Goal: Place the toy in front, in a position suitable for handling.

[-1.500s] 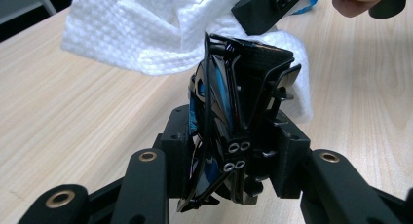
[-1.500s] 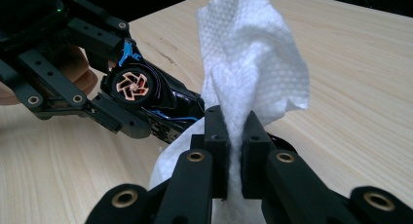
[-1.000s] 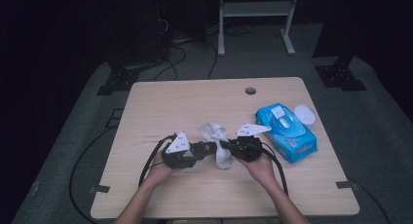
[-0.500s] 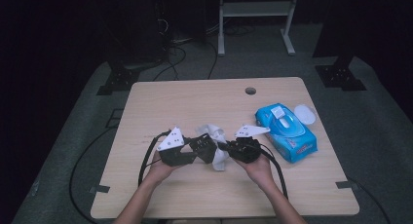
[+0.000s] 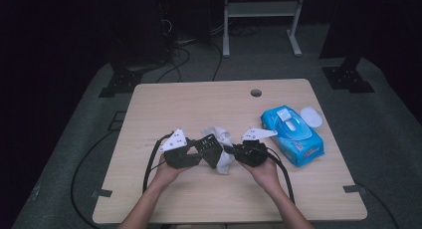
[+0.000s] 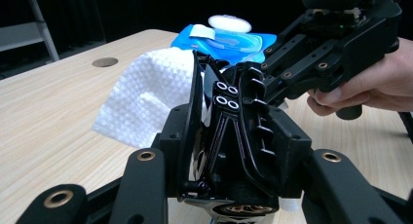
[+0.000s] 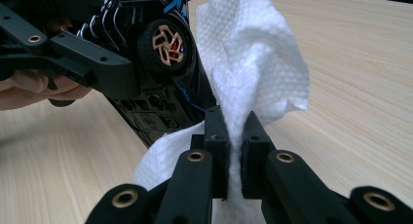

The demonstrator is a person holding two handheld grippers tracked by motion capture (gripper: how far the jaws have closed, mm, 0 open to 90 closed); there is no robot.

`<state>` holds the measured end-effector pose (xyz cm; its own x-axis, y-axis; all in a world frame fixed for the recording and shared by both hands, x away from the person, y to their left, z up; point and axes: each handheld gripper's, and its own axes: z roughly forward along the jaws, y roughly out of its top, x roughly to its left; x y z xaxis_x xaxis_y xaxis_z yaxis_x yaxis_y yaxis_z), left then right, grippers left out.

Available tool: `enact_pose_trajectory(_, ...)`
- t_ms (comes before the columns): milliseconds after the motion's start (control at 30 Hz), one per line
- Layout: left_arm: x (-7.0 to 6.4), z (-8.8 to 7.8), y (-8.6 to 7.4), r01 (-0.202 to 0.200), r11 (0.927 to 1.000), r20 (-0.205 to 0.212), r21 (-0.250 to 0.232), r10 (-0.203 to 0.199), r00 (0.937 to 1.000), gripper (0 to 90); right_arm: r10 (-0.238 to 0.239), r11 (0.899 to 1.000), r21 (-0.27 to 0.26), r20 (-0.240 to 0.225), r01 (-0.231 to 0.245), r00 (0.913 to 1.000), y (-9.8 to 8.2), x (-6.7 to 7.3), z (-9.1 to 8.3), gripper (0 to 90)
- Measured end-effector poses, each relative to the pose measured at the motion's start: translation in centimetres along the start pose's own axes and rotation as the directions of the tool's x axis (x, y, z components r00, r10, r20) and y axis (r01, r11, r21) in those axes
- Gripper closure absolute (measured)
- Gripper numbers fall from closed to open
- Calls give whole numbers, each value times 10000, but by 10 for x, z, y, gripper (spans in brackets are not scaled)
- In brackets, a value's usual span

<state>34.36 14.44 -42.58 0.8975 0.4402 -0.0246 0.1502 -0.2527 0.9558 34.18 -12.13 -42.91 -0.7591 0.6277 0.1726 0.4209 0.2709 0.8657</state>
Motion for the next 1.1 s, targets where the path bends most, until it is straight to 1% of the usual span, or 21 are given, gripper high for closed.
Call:
enact_pose_trajectory(133, 0, 2, -1, 77, 10000, -58, -19, -77, 10000, 575, 9, 10000, -18, 83, -9, 10000, -2, -1, 1, 846)
enact_pose_trajectory(200, -1, 2, -1, -2, 10000, -50, -45, 1, 10000, 575, 45, 10000, 4, 119, -45, 9999, -4, -1, 1, 847)
enact_pose_trajectory(333, -6, 4, 0, -246, 9997, -53, -53, 246, 9997, 578, 274, 9996, -7, 72, -274, 9996, -8, -3, -1, 847)
enact_pose_trajectory(433, -8, 6, 1, -286, 9995, -40, -92, 286, 9996, 578, 212, 9998, -23, 105, -212, 9997, -9, -3, -2, 847)
enact_pose_trajectory(533, -9, 7, 1, -279, 9996, -60, -91, 278, 9996, 578, 255, 9997, -23, 87, -255, 9996, -10, -3, -3, 847)
enact_pose_trajectory(567, -9, 7, 1, -339, 9994, -116, -55, 338, 9994, 579, 222, 9998, -22, 85, -222, 9997, -10, -3, -4, 847)
enact_pose_trajectory(633, -13, 8, 1, -613, 9981, -368, -31, 611, 9974, 580, 145, 9998, -110, 143, -144, 9998, -9, -3, -6, 847)
enact_pose_trajectory(667, -15, 8, 4, -758, 9970, -523, 143, 764, 9957, 582, 155, 9996, -249, 117, -152, 9998, -7, -3, -7, 848)
enact_pose_trajectory(733, -16, 8, 8, -895, 9957, -630, 257, 910, 9939, 585, 145, 9982, -586, 27, -144, 9999, -1, -3, -13, 848)
enact_pose_trajectory(767, -16, 8, 9, -964, 9948, -614, 336, 984, 9933, 585, 89, 9965, -835, -33, -91, 10000, 5, -2, -17, 847)
enact_pose_trajectory(800, -16, 6, 11, -1101, 9927, -639, 495, 1131, 9915, 585, 42, 9952, -980, -76, -49, 10000, 9, -1, -20, 847)
enact_pose_trajectory(833, -17, 6, 12, -1162, 9918, -645, 526, 1195, 9907, 585, -135, 9917, -1280, -99, 121, 9999, 18, 2, -26, 847)
enact_pose_trajectory(867, -18, 6, 13, -1232, 9903, -631, 641, 1272, 9899, 585, -182, 9899, -1408, -138, 161, 9997, 22, 3, -28, 847)
enact_pose_trajectory(900, -18, 5, 13, -1285, 9894, -624, 683, 1328, 9892, 585, -331, 9863, -1623, -261, 284, 9991, 29, 6, -31, 847)
enact_pose_trajectory(933, -19, 6, 14, -1319, 9886, -611, 723, 1364, 9888, 585, -416, 9846, -1711, -350, 350, 9985, 33, 9, -33, 847)
enact_pose_trajectory(967, -19, 6, 14, -1314, 9886, -592, 735, 1358, 9890, 585, -669, 9832, -1737, -534, 567, 9963, 40, 15, -33, 847)
enact_pose_trajectory(1033, -19, 6, 14, -1327, 9885, -512, 726, 1366, 9893, 585, -988, 9831, -1616, -741, 859, 9923, 46, 22, -30, 847)
enact_pose_trajectory(1067, -20, 7, 14, -1298, 9889, -463, 726, 1333, 9900, 585, -1067, 9831, -1576, -777, 935, 9912, 47, 25, -29, 847)
enact_pose_trajectory(1100, -20, 7, 15, -1288, 9890, -447, 730, 1322, 9902, 585, -1220, 9829, -1499, -962, 1068, 9879, 50, 30, -25, 847)
